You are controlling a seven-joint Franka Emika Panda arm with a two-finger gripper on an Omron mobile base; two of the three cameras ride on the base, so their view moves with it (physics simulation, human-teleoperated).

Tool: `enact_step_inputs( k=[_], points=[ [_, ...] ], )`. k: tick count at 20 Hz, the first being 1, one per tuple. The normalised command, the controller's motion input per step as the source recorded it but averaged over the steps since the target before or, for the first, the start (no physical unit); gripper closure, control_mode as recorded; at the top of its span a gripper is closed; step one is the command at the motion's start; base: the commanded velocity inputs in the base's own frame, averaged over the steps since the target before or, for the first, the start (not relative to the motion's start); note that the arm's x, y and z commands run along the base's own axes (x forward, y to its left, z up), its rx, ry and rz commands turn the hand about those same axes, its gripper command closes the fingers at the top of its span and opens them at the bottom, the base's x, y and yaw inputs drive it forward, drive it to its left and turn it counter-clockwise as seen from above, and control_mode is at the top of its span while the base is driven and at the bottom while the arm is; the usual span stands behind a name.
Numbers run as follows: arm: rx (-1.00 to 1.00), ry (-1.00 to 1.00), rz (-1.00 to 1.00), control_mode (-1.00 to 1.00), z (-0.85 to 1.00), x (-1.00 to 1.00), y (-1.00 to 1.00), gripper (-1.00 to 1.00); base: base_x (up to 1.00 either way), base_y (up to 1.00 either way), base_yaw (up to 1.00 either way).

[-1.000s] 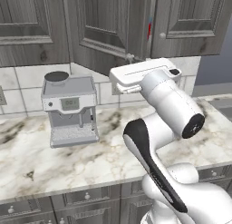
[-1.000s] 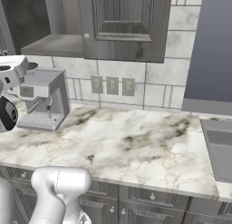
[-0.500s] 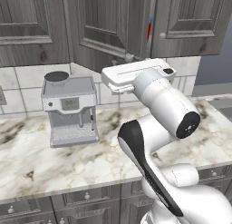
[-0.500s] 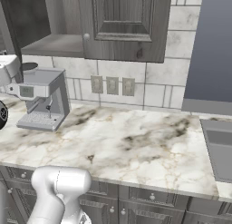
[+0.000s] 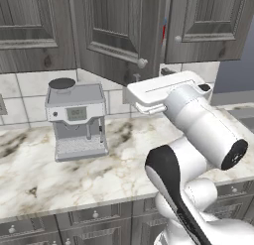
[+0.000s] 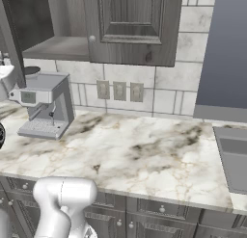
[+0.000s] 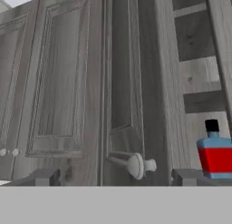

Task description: Get the candle and the liquor from the cabinet and move them to the dining counter.

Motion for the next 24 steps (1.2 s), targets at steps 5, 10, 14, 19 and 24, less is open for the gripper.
enact_step_inputs(
  k=[5,10,14,19,24],
  points=[
    [0.0,-0.01,0.05,-1.0,0.2,-0.98,-0.44,-1.0,0.0,0.0,0.0],
    [0.0,0.0,0.04,-1.0,0.22,-0.22,-0.68,-1.0,0.0,0.0,0.0],
    [0.0,0.0,0.15,-1.0,0.02,0.0,-0.82,-1.0,0.0,0.0,0.0],
    [0.0,0.0,0.25,-1.0,0.0,0.07,-0.7,-1.0,0.0,0.0,0.0],
    [0.0,0.0,0.29,-1.0,0.0,0.42,-0.24,-1.0,0.0,0.0,0.0]
  ],
)
